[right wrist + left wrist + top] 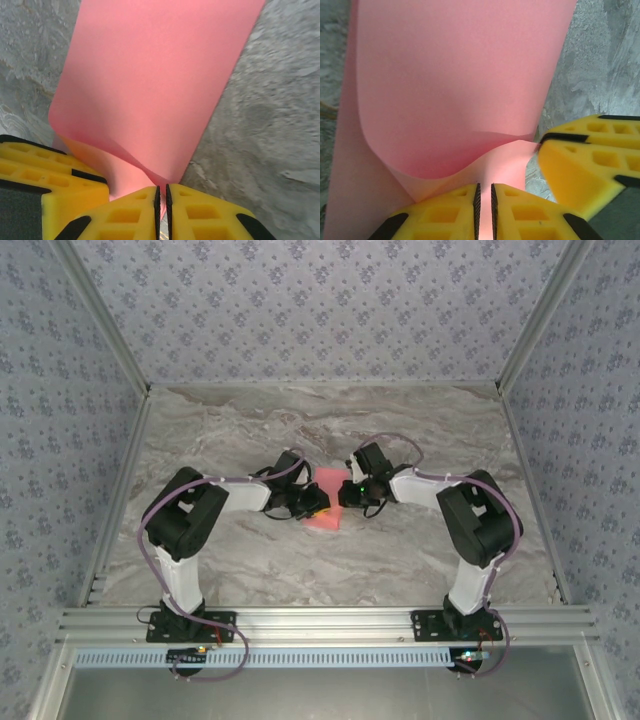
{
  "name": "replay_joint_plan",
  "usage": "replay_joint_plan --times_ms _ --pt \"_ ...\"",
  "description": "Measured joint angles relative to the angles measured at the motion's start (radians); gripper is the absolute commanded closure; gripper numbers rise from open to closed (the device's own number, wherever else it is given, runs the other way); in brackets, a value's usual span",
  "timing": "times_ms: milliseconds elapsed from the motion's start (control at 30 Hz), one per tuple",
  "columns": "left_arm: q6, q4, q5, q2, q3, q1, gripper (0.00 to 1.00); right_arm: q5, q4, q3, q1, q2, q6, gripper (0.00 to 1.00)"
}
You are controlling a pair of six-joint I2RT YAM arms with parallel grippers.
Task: Fold a paper plane with a square sheet of paper (pick it up from the middle)
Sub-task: Fold the triangle a second time at the center of the table.
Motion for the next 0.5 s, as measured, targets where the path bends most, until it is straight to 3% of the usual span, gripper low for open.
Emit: replay_joint_plan --times_ms 500 --pt "0.0 -0.003 -0.003 0.0 0.0 0.0 0.86 -0.067 -0.013 0.058 0.01 0.017 0.011 0.98"
